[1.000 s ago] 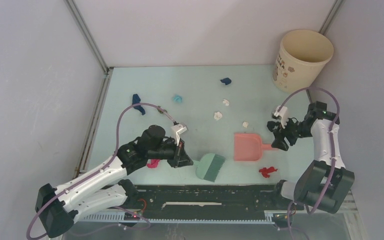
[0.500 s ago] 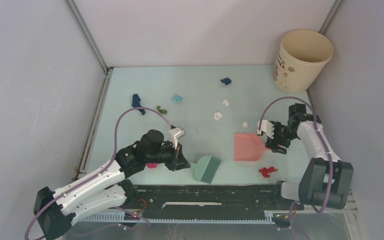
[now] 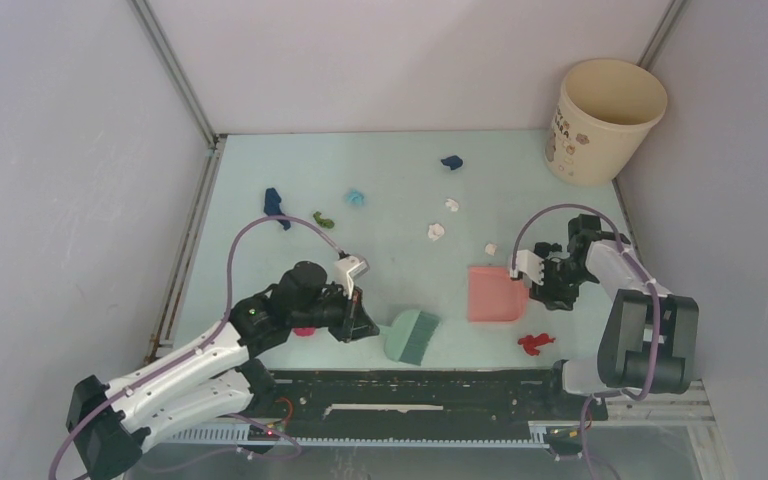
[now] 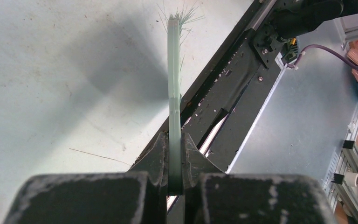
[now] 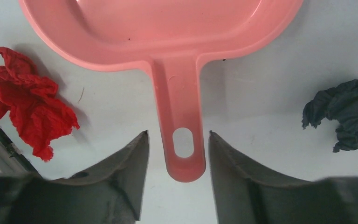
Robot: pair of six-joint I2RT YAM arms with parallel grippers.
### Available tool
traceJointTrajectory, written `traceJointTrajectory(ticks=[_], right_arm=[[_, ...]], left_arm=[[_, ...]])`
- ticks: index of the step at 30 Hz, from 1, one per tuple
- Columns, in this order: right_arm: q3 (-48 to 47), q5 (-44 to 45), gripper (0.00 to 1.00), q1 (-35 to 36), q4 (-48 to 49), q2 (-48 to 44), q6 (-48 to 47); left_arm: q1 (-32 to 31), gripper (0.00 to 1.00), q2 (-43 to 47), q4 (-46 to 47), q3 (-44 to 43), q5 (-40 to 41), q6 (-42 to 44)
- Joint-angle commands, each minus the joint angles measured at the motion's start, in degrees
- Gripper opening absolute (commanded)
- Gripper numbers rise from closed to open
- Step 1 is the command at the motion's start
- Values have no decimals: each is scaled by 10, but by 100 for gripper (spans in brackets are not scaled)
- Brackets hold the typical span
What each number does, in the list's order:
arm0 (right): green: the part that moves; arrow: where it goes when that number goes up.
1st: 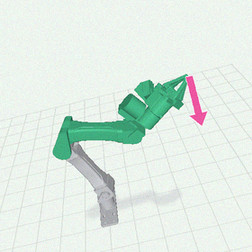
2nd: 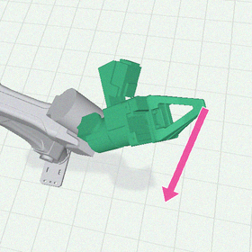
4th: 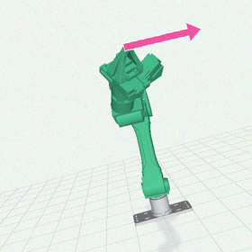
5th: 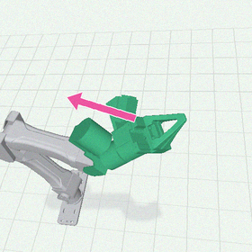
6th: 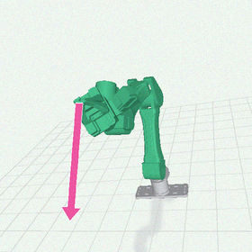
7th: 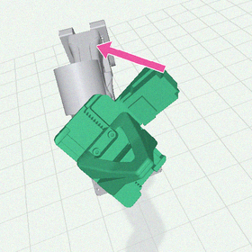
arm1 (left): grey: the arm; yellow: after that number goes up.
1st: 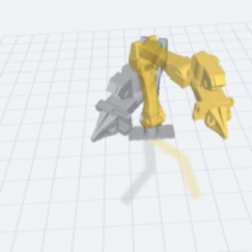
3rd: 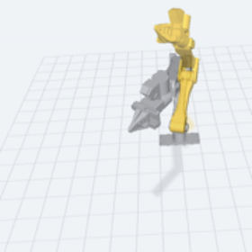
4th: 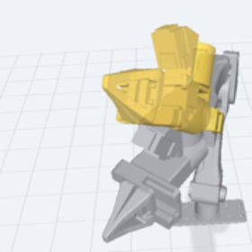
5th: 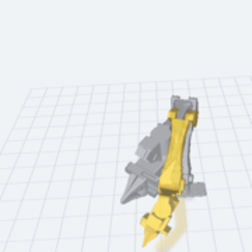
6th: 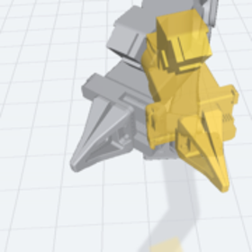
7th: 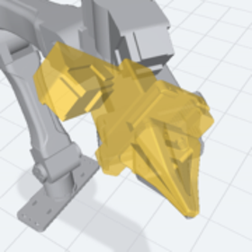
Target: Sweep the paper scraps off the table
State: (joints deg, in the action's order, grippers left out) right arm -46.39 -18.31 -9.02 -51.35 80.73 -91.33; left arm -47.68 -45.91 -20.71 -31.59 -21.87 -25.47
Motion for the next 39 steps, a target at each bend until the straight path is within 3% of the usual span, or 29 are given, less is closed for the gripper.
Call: traceJointTrajectory(ticks=[1,9,14,19,23,30,34,39], right_arm=[[-3,0,47,12,3,0,16],[-10,0,7,10,-46,-73,49],[-82,-47,0,-43,-129,-116,109],[-179,-85,0,-149,-220,-120,126],[-230,-68,0,-230,-226,-125,170],[-239,-30,0,-395,-228,-157,138],[-239,-28,0,-487,-235,-150,81],[-239,-18,0,-536,-248,-127,40]], left_arm=[[-4,0,-7,20,-5,7,-4],[-3,0,-32,22,-36,14,-4],[-3,0,-75,72,-74,23,-43],[-24,0,-174,321,-87,-36,-209],[-71,0,-305,399,-189,-24,-267],[-109,0,-577,421,-404,-59,-392],[-125,0,-664,439,-471,-105,-440],[-136,0,-722,395,-504,-135,-466]])
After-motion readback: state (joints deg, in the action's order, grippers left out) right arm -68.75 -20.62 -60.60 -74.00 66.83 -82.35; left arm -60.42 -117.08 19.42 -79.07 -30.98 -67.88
